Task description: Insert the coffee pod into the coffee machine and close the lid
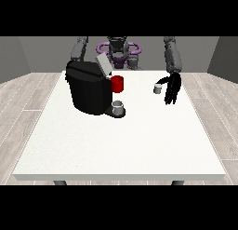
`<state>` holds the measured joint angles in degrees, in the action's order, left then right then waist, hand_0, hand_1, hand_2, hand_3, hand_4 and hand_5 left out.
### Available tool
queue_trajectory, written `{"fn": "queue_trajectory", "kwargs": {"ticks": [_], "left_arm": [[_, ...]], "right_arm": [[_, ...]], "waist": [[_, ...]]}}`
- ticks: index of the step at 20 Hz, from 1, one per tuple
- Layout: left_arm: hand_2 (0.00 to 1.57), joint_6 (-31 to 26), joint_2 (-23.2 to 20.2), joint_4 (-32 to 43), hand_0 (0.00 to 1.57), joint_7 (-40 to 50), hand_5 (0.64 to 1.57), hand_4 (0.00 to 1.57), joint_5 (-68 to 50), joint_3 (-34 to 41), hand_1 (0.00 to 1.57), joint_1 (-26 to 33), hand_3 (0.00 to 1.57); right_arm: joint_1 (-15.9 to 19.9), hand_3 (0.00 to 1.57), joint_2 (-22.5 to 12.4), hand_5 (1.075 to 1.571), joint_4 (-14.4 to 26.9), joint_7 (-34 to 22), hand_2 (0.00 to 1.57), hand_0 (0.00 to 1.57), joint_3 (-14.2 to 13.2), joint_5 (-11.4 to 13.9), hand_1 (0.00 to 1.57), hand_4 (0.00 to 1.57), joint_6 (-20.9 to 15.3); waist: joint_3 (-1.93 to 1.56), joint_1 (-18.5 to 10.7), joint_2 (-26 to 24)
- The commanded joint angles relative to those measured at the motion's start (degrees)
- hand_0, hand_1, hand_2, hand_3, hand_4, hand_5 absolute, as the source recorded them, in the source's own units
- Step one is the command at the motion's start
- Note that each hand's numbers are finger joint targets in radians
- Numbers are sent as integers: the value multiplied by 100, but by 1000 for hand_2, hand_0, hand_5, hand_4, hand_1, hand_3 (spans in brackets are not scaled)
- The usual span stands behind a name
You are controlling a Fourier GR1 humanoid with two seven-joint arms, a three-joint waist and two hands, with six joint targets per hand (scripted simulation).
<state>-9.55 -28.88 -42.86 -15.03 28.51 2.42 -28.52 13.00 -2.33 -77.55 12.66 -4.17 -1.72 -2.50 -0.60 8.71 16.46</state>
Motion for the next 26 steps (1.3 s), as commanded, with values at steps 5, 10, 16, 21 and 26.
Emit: {"fn": "queue_trajectory", "kwargs": {"ticks": [5, 10, 16, 21, 26], "left_arm": [[866, 116, 134, 576, 695, -218, 1571, 0, 237, 1, 695, -229, 785], [1138, 596, 514, 405, 1072, -159, 1571, 0, 675, -347, 1072, -103, 1114], [1247, 636, 426, 658, 1262, -340, 1571, 0, 813, -295, 1262, -218, 1097], [1324, 826, 852, 405, 1324, -124, 1571, 57, 1114, -629, 1324, 5, 1151], [1262, 732, 665, 427, 1151, -368, 1571, 323, 1122, -496, 1151, 24, 1182]], "right_arm": [[-15, 0, -1, 1571, 32, -58, 0, 0, 33, 28, 0, 406, -28], [93, 0, -91, 1571, 344, -117, 0, 0, -102, -54, 0, 328, -47], [-48, 0, 150, 1571, 196, -49, 0, 0, 165, 88, 0, 315, -160], [-78, 0, 132, 1571, 602, -12, 0, 0, 14, 11, 0, 403, -161], [-140, 0, -168, 1571, 983, 385, 0, 0, -370, -200, 0, 400, 37]], "waist": [[62, 90, 29], [60, 3, -164], [63, 141, -227], [58, -42, -503], [59, -245, -588]]}}
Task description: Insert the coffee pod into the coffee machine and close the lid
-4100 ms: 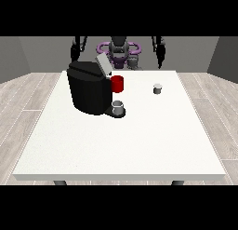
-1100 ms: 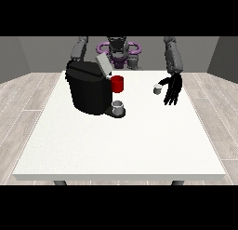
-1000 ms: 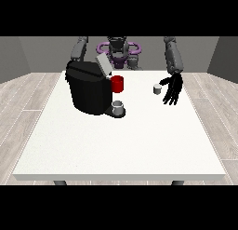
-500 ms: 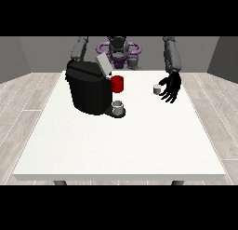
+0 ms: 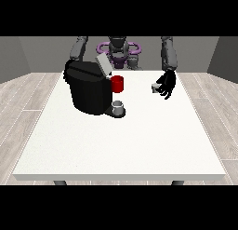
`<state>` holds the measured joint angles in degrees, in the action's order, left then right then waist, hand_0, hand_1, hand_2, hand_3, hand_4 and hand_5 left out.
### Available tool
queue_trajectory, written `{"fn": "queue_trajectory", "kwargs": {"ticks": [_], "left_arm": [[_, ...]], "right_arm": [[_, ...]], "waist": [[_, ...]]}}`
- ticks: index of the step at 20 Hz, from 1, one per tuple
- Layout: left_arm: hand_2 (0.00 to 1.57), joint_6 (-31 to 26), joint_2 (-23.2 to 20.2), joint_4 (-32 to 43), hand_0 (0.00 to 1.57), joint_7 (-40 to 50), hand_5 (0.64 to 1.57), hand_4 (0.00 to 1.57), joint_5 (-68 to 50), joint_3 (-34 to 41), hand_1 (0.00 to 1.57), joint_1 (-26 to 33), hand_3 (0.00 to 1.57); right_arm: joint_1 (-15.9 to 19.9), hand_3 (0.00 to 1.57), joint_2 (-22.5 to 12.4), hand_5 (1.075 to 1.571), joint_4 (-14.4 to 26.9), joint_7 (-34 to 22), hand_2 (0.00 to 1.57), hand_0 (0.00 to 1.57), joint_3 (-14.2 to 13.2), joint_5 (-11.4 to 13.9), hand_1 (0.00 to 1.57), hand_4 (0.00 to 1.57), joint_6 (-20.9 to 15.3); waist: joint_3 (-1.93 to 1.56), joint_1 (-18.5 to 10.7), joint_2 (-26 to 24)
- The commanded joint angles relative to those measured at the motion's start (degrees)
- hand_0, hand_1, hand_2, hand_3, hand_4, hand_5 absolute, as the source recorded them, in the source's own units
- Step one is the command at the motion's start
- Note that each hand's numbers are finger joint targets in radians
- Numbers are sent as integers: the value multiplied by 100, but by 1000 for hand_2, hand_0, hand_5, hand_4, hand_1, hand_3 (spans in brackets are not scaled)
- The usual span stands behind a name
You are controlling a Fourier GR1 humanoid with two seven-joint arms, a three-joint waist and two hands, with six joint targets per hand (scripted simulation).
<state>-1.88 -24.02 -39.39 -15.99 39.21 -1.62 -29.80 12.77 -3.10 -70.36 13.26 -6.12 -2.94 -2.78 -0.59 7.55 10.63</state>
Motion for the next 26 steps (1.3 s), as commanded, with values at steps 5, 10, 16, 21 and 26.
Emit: {"fn": "queue_trajectory", "kwargs": {"ticks": [5, 10, 16, 21, 26], "left_arm": [[1523, -300, 323, 66, 1557, -480, 1571, 706, -125, 57, 1557, -183, 1427], [1383, -415, 430, 113, 1373, -388, 1571, 656, -138, 164, 1373, -364, 1326], [1436, -408, 884, -141, 1511, 15, 1571, 568, -53, 72, 1511, -267, 1300], [1407, -1279, 828, -511, 1423, 407, 1571, 574, -401, 252, 1423, -856, 1332], [1446, -1350, 829, -756, 1451, 347, 1571, 604, -464, 316, 1451, -762, 1387]], "right_arm": [[-97, 0, -25, 1571, 300, 185, 0, 0, -55, -41, 0, 314, 47], [-114, 0, -82, 1571, 453, 141, 0, 0, -44, -39, 0, 281, 78], [-174, 0, -187, 1571, 675, 154, 0, 0, -89, -48, 0, 262, 103], [-16, 0, -224, 1571, 1040, 284, 0, 0, -205, -121, 0, 273, 160], [-246, 0, -315, 1571, 916, 429, 0, 0, -195, -150, 0, 309, 296]], "waist": [[60, -108, -201], [59, -138, -424], [59, -244, -796], [57, -389, -938], [59, -265, -969]]}}
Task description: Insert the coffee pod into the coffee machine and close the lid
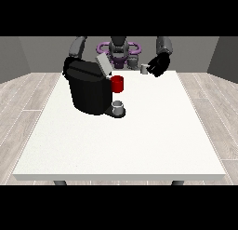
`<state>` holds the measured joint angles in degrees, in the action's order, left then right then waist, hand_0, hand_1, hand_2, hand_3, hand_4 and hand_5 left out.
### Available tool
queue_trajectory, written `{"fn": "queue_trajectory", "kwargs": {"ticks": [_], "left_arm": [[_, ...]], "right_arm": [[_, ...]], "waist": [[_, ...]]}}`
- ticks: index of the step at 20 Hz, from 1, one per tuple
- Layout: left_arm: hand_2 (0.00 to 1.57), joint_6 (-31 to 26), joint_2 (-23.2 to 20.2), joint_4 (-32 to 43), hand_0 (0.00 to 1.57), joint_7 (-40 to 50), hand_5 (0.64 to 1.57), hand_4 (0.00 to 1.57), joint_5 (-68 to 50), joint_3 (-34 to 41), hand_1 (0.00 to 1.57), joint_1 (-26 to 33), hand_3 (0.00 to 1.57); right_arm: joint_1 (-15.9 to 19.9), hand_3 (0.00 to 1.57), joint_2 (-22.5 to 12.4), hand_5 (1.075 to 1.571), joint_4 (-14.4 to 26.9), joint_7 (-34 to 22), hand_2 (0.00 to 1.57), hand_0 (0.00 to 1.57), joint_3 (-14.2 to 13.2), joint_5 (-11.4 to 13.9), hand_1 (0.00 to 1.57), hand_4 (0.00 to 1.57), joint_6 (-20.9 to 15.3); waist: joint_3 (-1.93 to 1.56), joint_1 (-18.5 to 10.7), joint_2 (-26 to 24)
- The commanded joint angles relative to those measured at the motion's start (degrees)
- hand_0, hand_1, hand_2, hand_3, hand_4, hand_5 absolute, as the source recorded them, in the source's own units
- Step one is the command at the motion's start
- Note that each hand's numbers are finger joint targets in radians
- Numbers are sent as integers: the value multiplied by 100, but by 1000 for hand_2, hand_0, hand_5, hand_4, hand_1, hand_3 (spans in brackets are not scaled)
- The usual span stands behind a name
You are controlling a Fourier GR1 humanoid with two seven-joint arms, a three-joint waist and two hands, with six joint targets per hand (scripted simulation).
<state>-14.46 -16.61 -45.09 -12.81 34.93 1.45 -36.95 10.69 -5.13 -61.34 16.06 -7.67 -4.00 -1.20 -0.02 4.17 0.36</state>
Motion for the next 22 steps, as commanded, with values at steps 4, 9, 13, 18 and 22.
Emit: {"fn": "queue_trajectory", "kwargs": {"ticks": [4, 9, 13, 18, 22], "left_arm": [[1446, -55, 188, -206, 1451, 536, 1571, 604, -84, 162, 1451, -461, 1387], [1453, -210, 433, -616, 1462, 1087, 1571, 625, -13, 10, 1462, -709, 1404], [1414, -225, 518, -516, 1367, 1425, 1571, 654, -444, 506, 1367, -1229, 1367], [1467, -325, 371, -539, 1500, 1446, 1571, 622, -439, 514, 1500, -1568, 1248], [1410, -46, 278, -324, 1354, 1574, 1571, 602, -485, 767, 1354, -1903, 1351]], "right_arm": [[29, 0, -68, 1571, -272, -182, 0, 0, 160, 104, 0, 232, 26], [-55, 0, -233, 1571, 138, 158, 0, 0, -144, -200, 0, 178, 364], [-19, 0, -326, 1571, 232, 418, 0, 0, -156, -187, 0, 219, 503], [235, 0, -270, 1571, 294, 442, 0, 0, -137, -226, 0, 21, 533], [493, 0, -367, 1571, 190, 629, 0, 0, -76, -205, 0, 0, 737]], "waist": [[2, 284, 68], [0, 166, 23], [0, 403, 276], [0, 376, 573], [0, 580, 972]]}}
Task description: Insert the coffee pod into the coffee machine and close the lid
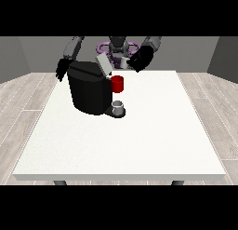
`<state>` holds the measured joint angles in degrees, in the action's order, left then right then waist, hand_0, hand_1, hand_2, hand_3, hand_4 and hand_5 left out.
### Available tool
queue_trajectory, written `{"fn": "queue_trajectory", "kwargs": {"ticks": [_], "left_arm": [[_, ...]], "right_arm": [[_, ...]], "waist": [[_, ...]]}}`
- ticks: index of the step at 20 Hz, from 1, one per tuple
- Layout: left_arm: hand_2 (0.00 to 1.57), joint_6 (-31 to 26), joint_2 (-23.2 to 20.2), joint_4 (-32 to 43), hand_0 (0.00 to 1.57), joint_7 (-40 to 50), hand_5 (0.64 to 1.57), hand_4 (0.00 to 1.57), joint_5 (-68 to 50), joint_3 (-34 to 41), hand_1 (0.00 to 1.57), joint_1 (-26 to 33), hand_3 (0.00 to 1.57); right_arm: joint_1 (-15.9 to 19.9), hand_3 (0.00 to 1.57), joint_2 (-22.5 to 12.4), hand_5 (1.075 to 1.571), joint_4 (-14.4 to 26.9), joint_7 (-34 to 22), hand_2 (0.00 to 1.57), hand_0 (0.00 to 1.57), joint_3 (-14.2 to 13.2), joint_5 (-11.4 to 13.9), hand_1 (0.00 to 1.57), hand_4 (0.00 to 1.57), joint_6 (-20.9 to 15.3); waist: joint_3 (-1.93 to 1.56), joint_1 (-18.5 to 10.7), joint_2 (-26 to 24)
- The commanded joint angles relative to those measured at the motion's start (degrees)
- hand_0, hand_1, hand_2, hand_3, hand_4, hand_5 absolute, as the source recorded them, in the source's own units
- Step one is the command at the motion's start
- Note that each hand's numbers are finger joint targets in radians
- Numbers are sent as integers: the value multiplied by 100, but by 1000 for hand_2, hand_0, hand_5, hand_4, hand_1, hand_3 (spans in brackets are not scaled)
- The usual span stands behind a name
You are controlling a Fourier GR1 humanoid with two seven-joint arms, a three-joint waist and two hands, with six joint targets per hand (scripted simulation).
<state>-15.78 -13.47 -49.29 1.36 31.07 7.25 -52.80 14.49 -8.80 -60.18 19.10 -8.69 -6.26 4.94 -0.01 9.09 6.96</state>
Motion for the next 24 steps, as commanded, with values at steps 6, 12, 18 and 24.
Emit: {"fn": "queue_trajectory", "kwargs": {"ticks": [6, 12, 18, 24], "left_arm": [[1442, 305, -608, 507, 1388, -53, 1571, 629, -129, 563, 1388, -858, 1356], [1468, 320, -662, 701, 1444, 242, 1571, 599, -278, 734, 1444, -1231, 1380], [1495, 93, -876, 800, 1473, 16, 1571, 626, -377, 751, 1473, -1405, 1388], [1514, 253, -994, 1003, 1487, -175, 1571, 703, -124, 586, 1487, -1323, 1437]], "right_arm": [[386, 0, 43, 1571, -260, 266, 0, 0, 377, 119, 0, 183, 435], [603, 0, 202, 1571, -44, 139, 0, 0, 315, 100, 0, 233, 224], [1004, 0, -55, 1571, 246, 251, 0, 0, 65, 36, 0, 258, 267], [1097, 0, -60, 1571, 97, -105, 0, 0, 206, 93, 0, 263, 301]], "waist": [[1, 548, 904], [1, 549, 953], [0, 425, 1293], [1, 613, 1317]]}}
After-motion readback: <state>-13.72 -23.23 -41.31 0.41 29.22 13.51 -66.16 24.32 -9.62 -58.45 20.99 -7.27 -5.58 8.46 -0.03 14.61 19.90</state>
